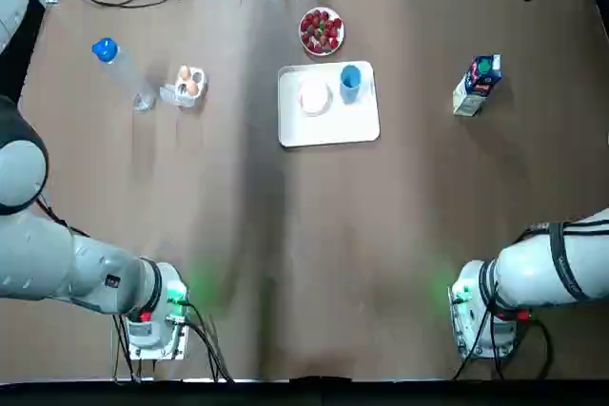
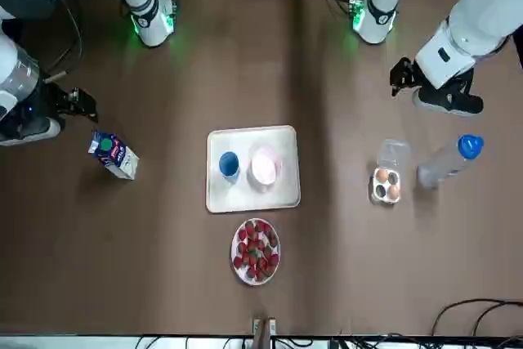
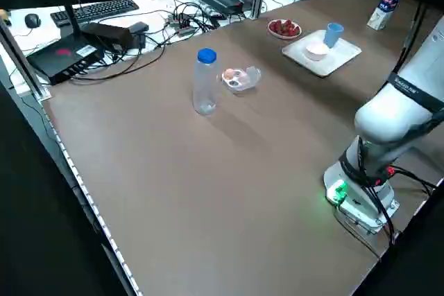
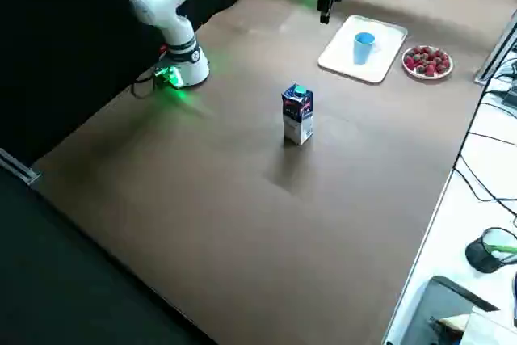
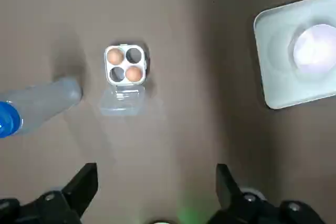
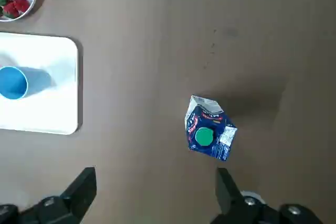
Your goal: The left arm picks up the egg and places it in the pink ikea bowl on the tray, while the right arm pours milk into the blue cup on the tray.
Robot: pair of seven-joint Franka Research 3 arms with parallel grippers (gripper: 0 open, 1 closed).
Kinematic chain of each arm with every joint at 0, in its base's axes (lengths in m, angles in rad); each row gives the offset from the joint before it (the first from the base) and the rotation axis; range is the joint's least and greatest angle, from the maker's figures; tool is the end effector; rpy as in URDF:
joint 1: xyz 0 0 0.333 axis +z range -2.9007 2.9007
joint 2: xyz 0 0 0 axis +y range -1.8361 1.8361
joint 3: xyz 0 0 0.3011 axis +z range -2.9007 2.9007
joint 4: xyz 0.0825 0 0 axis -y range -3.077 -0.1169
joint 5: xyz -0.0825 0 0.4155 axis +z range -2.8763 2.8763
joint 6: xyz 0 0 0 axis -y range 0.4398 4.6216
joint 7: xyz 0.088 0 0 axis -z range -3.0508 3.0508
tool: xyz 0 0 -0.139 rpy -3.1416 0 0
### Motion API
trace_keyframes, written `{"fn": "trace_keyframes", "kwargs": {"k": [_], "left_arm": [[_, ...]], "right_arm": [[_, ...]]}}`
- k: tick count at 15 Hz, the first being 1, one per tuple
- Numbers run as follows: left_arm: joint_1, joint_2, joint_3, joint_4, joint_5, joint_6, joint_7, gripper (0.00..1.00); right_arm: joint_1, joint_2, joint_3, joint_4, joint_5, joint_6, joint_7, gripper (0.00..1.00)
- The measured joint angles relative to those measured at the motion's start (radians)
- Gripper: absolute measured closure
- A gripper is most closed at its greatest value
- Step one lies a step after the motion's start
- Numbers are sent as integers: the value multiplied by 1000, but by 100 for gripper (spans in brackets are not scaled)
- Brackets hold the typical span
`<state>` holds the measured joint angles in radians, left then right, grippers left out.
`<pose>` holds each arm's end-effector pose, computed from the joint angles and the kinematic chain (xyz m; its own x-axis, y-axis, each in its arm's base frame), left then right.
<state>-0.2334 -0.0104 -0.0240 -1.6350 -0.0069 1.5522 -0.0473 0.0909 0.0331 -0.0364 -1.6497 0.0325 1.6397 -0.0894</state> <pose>0.5572 -0.1477 0.5500 0.9754 -0.2080 -0.0726 -0.2083 -0.9781 0.0032 0.5953 0.0370 0.5242 0.9892 0.1411 -0.0402 0.1397 -0.9896 -0.0348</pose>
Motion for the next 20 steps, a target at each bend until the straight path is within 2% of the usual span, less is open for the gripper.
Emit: {"fn": "trace_keyframes", "kwargs": {"k": [6, 8, 9, 12, 15, 20], "left_arm": [[4, 3, 2, -3, 0, -31, 0, 0], [13, 19, 4, -34, 2, -38, 3, 0], [15, 43, 5, -64, 19, -16, 4, 0], [17, 153, 5, -161, 60, 174, 1, 0], [30, 237, 5, -216, 62, 349, -12, 0], [73, 272, 6, -171, 63, 377, 2, 0]], "right_arm": [[-2, 4, -2, -3, 0, 0, 0, 0], [-3, 5, -2, -4, 0, 0, 1, 0], [-4, 10, -3, -5, 0, 4, 2, 0], [-45, 48, -7, -9, 0, 68, -19, 0], [-109, 100, -11, -9, 2, 91, -225, 0], [-241, 177, -15, 11, 119, 99, -567, 0]]}}
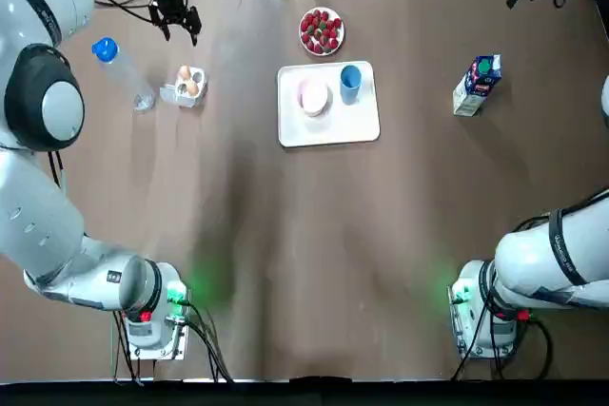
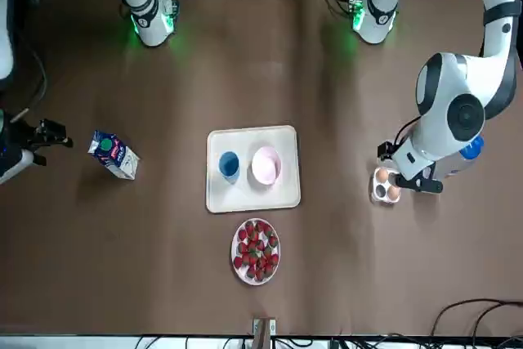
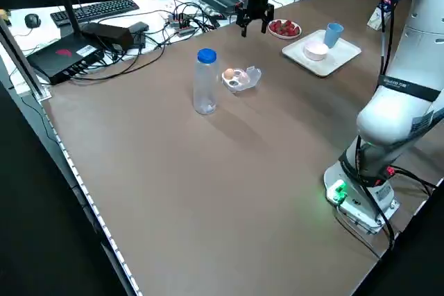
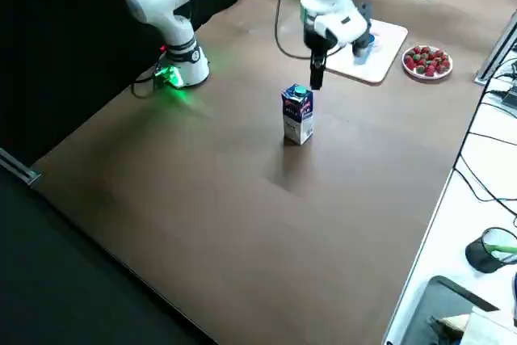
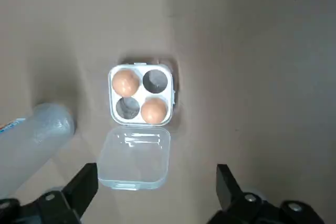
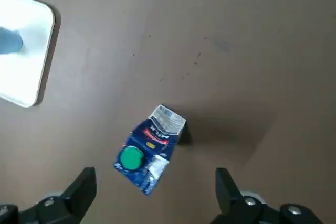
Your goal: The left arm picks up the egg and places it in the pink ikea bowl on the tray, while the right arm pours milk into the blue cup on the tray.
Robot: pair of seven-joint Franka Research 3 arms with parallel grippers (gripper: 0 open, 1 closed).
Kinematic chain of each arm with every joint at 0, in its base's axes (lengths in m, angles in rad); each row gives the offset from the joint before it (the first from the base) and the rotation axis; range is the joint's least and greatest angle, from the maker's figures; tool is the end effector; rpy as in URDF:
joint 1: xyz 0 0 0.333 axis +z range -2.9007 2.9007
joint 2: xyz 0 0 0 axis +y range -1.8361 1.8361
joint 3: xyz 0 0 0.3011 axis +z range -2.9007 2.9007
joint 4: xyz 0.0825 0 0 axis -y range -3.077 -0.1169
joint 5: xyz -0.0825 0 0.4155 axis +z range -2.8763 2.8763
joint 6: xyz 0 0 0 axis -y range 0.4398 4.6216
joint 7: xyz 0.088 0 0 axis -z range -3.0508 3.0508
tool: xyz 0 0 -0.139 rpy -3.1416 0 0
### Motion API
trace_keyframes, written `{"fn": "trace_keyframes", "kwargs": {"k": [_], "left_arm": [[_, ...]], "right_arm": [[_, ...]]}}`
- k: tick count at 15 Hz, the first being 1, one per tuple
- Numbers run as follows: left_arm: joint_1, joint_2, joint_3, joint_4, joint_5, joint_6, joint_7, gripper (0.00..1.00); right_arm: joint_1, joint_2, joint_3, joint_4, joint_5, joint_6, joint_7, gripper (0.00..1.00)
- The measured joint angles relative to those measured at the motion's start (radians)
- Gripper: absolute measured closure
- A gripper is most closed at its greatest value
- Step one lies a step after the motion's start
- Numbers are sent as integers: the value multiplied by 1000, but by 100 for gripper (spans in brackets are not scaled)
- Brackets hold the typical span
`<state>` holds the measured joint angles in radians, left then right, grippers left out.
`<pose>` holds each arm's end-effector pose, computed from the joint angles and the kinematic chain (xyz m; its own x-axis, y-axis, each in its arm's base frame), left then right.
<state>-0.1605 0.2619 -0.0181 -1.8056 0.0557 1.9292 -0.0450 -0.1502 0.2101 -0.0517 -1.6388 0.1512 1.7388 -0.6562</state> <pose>0.6213 -0.1062 0.3273 0.9791 -0.1510 -0.1361 -0.1590 -0.9860 -0.0504 0.6293 -0.1082 0.4290 0.9123 0.4095 -0.0062 0.4022 -0.8988 -0.1741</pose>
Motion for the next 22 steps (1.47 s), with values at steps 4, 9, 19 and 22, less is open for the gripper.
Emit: {"fn": "trace_keyframes", "kwargs": {"k": [4, 9, 19, 22], "left_arm": [[5, 33, 4, 12, 2, 2, -9, 0], [60, 110, 8, 17, 2, 145, -57, 0], [95, 254, 11, -6, 69, 319, -129, 2], [98, 260, 11, -43, 78, 357, -129, 6]], "right_arm": [[-44, 45, 0, 5, 36, 5, -183, 0], [-167, 124, -1, 6, 164, 59, -520, 0], [-316, 391, 0, 6, 419, -92, -1350, 0], [-327, 423, 1, 6, 431, -156, -1458, 0]]}}
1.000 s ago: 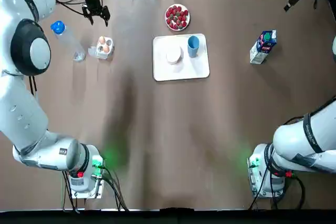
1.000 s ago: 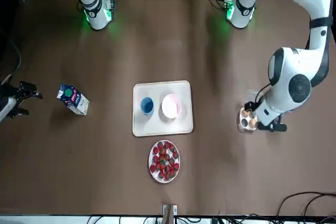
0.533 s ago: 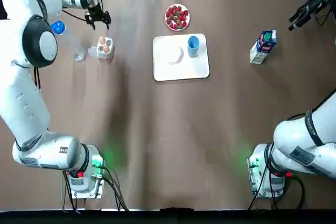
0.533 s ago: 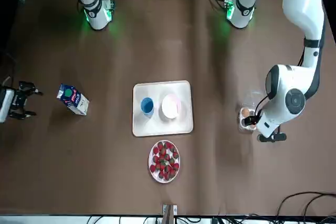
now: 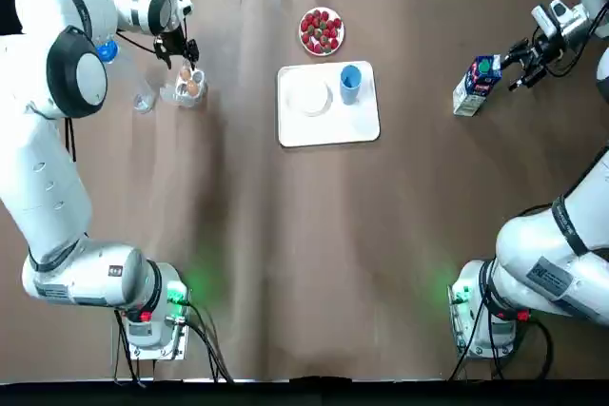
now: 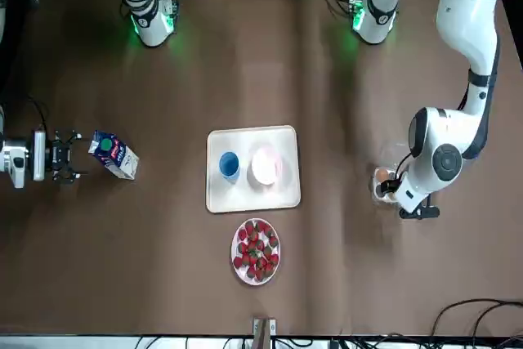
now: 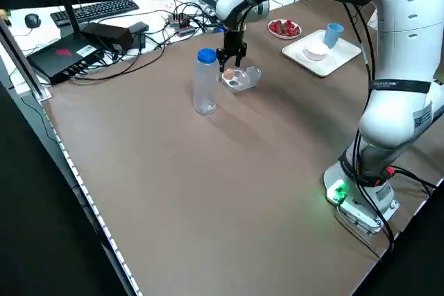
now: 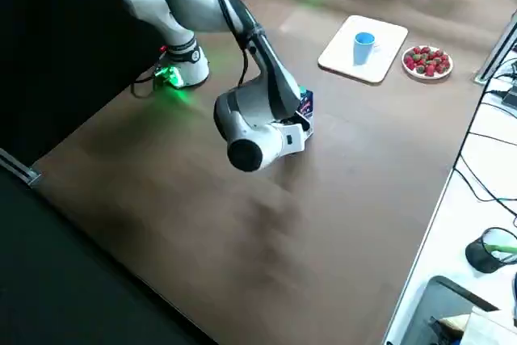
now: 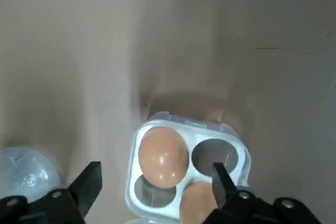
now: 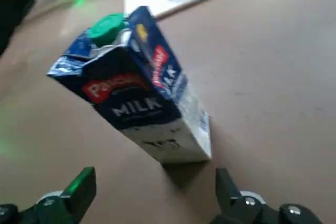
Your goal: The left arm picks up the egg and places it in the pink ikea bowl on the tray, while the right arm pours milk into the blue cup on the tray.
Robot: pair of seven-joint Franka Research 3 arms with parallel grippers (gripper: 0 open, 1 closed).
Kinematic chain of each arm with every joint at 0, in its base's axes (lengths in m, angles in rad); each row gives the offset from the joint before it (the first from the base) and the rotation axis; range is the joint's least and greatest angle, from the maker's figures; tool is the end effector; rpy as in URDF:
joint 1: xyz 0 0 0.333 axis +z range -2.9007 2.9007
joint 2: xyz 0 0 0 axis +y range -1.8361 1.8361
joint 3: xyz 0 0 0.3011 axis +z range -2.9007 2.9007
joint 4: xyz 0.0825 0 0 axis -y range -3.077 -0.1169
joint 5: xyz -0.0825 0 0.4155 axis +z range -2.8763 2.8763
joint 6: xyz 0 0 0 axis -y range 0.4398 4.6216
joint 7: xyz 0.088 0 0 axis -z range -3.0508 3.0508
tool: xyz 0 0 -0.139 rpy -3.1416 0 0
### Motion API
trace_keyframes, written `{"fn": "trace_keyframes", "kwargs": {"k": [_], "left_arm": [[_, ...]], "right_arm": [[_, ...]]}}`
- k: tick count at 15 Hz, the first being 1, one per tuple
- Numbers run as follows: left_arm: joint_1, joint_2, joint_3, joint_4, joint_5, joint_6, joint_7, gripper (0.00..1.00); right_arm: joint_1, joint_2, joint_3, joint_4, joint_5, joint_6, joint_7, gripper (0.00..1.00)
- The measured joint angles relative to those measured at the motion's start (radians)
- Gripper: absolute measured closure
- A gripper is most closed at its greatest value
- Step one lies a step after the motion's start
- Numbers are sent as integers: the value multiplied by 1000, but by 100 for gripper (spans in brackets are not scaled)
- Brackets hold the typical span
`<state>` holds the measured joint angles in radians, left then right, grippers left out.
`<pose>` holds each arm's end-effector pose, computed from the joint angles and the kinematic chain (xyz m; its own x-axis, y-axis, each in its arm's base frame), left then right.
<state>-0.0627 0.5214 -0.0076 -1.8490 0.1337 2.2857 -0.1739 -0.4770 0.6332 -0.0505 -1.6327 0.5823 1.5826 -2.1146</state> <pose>0.6453 -0.0391 0.1669 0.9973 0.0161 -0.0716 0.0087 -0.9946 -0.1031 0.5668 -0.2409 0.1764 0.2789 0.6909 0.6670 0.9405 -0.0561 -0.3351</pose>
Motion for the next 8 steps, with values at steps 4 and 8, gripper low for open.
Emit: {"fn": "trace_keyframes", "kwargs": {"k": [4, 8], "left_arm": [[0, 1, 0, -16, 0, 39, 0, 8], [0, 14, 0, -22, 0, 56, 0, 12]], "right_arm": [[-4, 45, 1, -14, 48, -27, -107, 0], [-4, 86, 3, -19, 87, -24, -175, 0]]}}
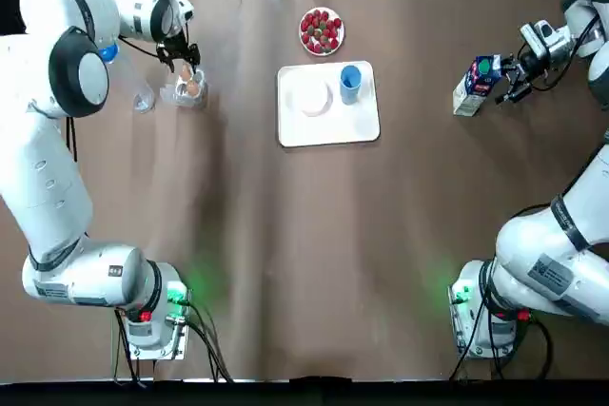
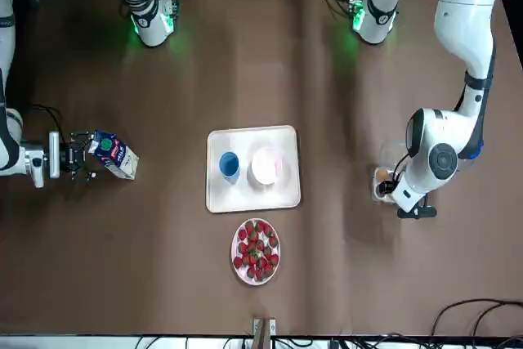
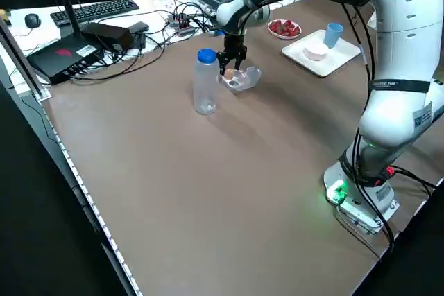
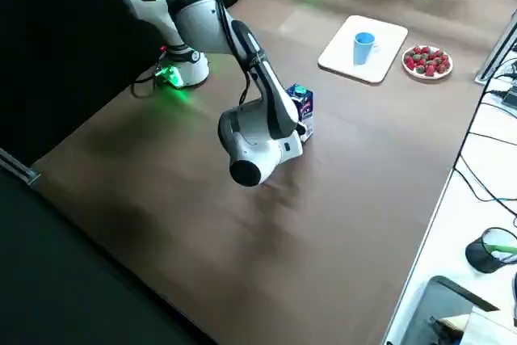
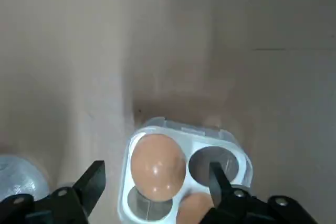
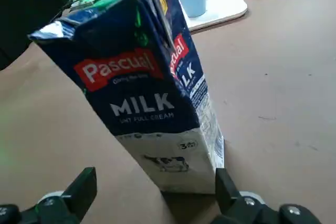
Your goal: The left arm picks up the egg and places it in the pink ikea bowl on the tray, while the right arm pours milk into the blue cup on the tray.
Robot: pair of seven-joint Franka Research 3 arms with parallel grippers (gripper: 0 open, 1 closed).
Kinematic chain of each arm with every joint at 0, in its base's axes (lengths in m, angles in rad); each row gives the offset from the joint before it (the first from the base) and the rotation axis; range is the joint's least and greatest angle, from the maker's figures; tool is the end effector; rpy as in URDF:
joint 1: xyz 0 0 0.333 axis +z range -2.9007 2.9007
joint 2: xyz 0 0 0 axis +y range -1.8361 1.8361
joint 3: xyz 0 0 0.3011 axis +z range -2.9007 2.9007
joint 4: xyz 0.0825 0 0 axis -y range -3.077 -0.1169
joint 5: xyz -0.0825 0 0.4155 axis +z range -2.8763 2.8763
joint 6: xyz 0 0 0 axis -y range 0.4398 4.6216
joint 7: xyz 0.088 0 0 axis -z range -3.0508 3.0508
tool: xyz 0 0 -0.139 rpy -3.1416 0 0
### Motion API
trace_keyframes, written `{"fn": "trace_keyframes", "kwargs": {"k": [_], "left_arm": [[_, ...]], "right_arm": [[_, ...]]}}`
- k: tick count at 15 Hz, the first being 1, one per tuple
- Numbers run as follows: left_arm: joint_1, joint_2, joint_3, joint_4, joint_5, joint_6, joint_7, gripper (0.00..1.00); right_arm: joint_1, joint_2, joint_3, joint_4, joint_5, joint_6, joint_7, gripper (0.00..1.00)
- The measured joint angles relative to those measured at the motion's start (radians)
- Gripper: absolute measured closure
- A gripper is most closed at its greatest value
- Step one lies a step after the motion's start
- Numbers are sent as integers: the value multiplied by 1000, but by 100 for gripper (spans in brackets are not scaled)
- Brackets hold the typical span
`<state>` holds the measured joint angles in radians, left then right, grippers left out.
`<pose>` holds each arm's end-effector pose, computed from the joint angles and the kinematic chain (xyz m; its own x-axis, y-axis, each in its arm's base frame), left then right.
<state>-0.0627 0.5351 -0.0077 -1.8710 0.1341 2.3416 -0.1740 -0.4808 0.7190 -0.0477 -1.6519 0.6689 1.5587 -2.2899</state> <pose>0.6423 -0.0402 0.1530 0.9986 0.0105 -0.0524 0.0054 -0.9953 -0.0963 0.5530 -0.2219 0.1239 0.1971 0.5899 0.7831 0.9601 0.0457 -0.2760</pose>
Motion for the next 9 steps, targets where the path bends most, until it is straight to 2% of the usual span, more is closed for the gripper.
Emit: {"fn": "trace_keyframes", "kwargs": {"k": [9], "left_arm": [[0, 16, 0, -18, 1, 32, 0, 27]], "right_arm": [[-15, 42, 2, -20, 140, 0, -145, 1]]}}
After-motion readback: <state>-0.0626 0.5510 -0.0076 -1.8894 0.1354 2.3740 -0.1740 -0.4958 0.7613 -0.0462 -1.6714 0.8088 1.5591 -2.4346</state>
